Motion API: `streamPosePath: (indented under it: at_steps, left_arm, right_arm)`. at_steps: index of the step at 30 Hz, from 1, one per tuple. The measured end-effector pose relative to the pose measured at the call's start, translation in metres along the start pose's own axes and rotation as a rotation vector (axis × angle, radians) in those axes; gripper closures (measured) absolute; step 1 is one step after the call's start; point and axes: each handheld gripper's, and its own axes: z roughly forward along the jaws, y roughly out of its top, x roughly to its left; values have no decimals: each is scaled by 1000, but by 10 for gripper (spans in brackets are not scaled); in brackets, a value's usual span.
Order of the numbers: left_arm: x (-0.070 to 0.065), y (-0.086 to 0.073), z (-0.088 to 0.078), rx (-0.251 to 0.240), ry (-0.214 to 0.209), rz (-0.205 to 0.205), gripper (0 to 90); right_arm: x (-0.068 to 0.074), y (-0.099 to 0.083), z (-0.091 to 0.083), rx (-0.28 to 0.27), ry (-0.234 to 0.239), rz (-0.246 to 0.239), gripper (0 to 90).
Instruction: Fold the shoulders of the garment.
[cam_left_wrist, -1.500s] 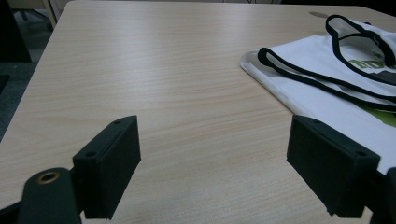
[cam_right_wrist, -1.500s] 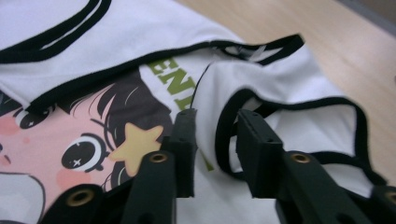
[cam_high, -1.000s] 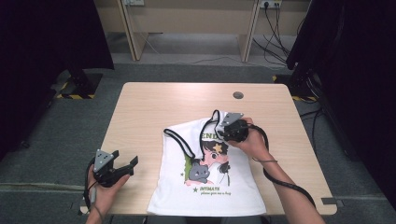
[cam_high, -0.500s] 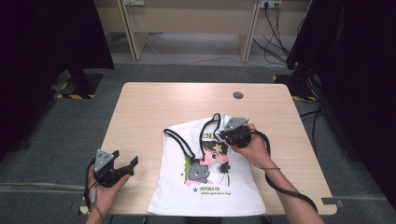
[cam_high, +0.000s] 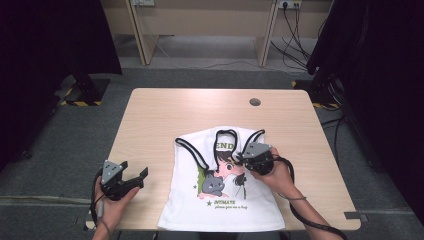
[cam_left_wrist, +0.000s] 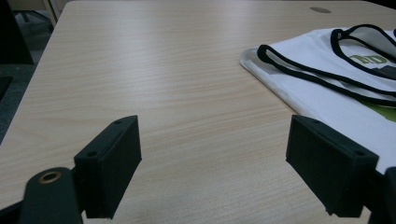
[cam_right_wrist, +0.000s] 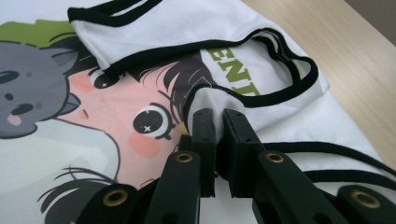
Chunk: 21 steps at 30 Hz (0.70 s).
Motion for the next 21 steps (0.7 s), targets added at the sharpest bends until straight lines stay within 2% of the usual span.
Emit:
streamPosePath:
  at_steps: [7, 13, 21]
  left_arm:
    - [0, 0, 0, -1, 1, 1, 175]
    - [-1, 0, 0, 2, 3, 5, 175]
    - [-1, 0, 0, 1, 2, 4, 175]
  right_arm:
    - [8, -5, -1, -1, -10, -1, 833]
    - [17, -7, -1, 6, 5, -17, 827]
    - [18, -10, -3, 7, 32, -9, 821]
